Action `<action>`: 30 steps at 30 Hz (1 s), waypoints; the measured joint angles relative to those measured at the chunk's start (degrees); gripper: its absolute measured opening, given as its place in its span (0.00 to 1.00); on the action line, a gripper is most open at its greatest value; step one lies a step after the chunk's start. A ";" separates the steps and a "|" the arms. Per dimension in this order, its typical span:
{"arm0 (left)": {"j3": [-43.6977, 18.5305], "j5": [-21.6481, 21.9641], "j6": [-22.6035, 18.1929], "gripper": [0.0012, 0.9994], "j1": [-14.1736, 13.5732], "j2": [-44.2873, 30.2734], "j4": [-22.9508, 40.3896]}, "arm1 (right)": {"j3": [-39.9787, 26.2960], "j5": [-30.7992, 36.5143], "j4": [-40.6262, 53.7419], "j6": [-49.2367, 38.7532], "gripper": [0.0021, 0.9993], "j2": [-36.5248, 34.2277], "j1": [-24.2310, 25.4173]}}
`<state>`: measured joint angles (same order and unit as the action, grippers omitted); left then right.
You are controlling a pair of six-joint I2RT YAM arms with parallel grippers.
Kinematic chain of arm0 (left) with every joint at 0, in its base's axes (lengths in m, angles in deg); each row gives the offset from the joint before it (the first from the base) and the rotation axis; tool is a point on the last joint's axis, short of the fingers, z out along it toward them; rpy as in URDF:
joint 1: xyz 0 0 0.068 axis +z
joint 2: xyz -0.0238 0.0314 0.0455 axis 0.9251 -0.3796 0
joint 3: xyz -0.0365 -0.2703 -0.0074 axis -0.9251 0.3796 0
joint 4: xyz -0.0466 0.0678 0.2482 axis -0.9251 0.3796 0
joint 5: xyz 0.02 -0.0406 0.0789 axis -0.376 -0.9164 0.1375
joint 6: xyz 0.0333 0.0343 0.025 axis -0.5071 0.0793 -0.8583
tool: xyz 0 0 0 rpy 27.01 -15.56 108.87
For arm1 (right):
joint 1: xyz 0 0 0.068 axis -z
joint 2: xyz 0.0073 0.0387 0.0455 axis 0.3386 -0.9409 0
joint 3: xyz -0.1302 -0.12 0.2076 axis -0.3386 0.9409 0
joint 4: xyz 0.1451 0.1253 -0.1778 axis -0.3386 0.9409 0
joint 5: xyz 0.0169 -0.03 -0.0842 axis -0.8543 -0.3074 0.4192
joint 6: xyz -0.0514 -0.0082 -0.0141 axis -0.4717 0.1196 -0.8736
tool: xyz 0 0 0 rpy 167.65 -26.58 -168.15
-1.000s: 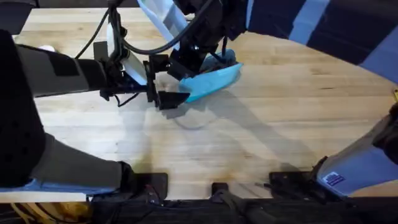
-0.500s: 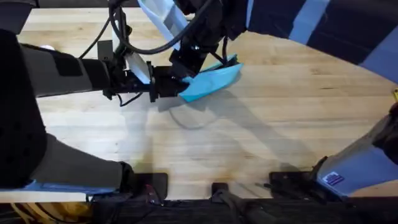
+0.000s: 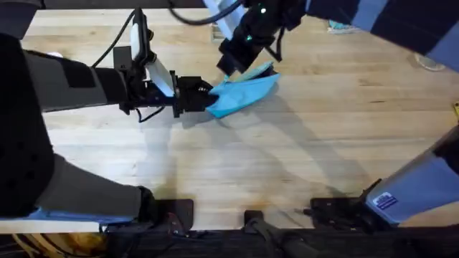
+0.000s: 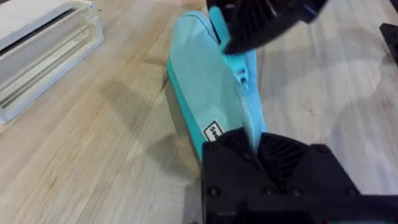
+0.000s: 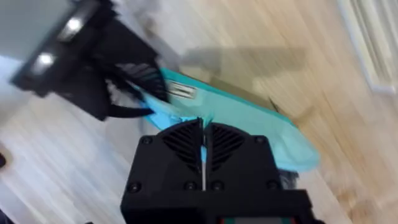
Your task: Unzip the bag, pick up the pens from the table one at a time and place them inside, then zip the bag closed.
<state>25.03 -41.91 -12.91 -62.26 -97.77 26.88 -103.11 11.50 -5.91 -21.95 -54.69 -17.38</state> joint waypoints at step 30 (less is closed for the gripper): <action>0.00 0.04 0.00 0.04 -0.81 -0.02 -0.11 | -0.03 -3.05 4.42 3.95 0.03 -3.12 25.22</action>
<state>25.03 -41.86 -12.91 -63.07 -97.79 26.78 -103.14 8.46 -1.49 -18.00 -57.81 7.84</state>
